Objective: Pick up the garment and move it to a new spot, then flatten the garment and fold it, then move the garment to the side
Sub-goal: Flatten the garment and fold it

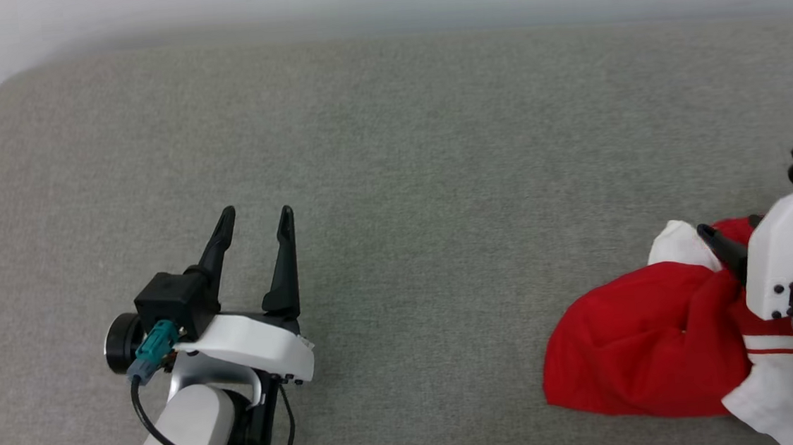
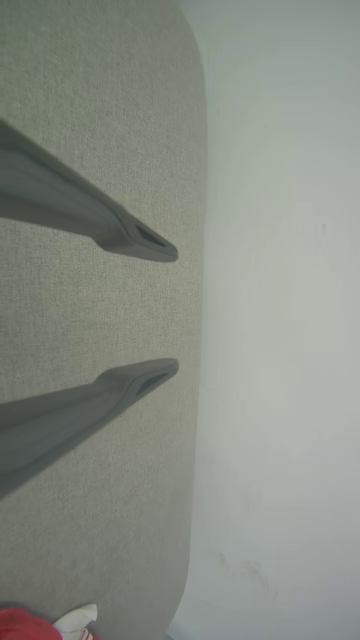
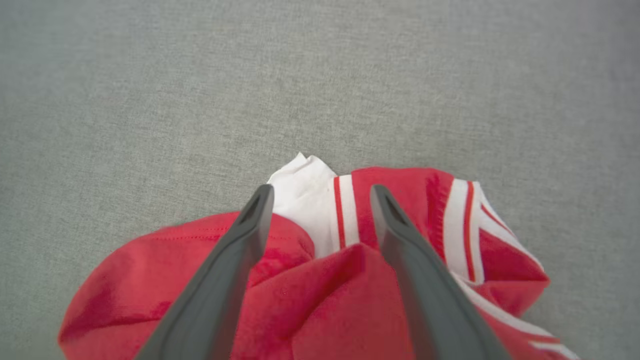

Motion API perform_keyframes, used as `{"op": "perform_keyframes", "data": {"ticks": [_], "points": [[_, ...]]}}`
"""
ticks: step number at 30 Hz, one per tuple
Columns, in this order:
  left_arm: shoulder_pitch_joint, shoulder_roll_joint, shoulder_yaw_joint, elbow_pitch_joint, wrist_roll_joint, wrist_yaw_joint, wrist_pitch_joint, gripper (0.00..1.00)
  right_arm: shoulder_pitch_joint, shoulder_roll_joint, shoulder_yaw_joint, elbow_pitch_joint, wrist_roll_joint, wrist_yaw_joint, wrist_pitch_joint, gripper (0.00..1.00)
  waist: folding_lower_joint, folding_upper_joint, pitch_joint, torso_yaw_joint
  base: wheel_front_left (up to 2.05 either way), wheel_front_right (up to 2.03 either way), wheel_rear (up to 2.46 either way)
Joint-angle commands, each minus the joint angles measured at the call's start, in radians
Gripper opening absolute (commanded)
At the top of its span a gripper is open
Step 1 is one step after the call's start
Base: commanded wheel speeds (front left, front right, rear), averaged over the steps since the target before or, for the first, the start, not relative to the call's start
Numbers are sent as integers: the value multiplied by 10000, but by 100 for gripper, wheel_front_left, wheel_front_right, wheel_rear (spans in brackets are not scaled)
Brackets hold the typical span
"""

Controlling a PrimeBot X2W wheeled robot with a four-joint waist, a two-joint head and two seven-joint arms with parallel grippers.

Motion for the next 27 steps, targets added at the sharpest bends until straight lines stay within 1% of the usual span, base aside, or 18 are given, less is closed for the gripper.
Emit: {"op": "perform_keyframes", "data": {"ticks": [1, 4, 6, 8, 13, 14, 15, 17, 21, 23, 27], "points": [[-205, -59, -39, 42, 30, -60, -73, 100, -279, -237, 203, 200, -6, -7, 320, 100, -1, 0, 347, 319, 0, 0, 0], [-310, -200, -29, 182, 50, -121, -146, 100, -540, -341, 779, 702, 228, -7, 890, 100, -1, 0, 524, 456, 0, 0, 0], [-346, -245, -27, 231, 57, -144, -171, 100, -525, -320, 906, 889, 337, -8, 1065, 100, -1, 0, 568, 496, 0, 0, 0], [-383, -297, 1, 323, 64, -194, -218, 100, -330, -305, 1196, 1227, 494, -7, 1401, 100, -1, 0, 603, 542, 0, 0, 0], [-355, -370, 83, 478, 104, -277, -248, 100, 384, -191, 1430, 2178, 752, -7, 2469, 100, -1, 0, 610, 602, 0, 0, 0], [-342, -382, 95, 511, 120, -290, -256, 100, 461, -194, 1473, 2299, 781, -8, 2649, 36, -1, 0, 600, 606, 0, 0, 0], [-342, -399, 102, 539, 139, -300, -263, 100, 470, -197, 1489, 2335, 844, -8, 2709, 0, -1, 0, 591, 618, 0, 0, 0], [-351, -421, 130, 583, 160, -337, -268, 100, 275, -113, 1519, 2223, 1016, -5, 2584, 0, -1, 0, 548, 633, 0, 0, 0], [-289, -456, 196, 681, 205, -388, -282, 100, -801, -132, 1897, 1337, 1070, -4, 1287, 0, -1, 0, 356, 604, 0, 0, 0], [-220, -467, 211, 739, 201, -409, -285, 100, -1154, -154, 2340, 978, 1138, -5, 630, 0, -1, 0, 226, 582, 0, 0, 0], [-46, -480, 209, 806, 253, -410, -290, 100, -1675, 173, 3596, 450, 1401, -5, -478, 0, -1, 0, -68, 518, 0, 0, 0]]}}
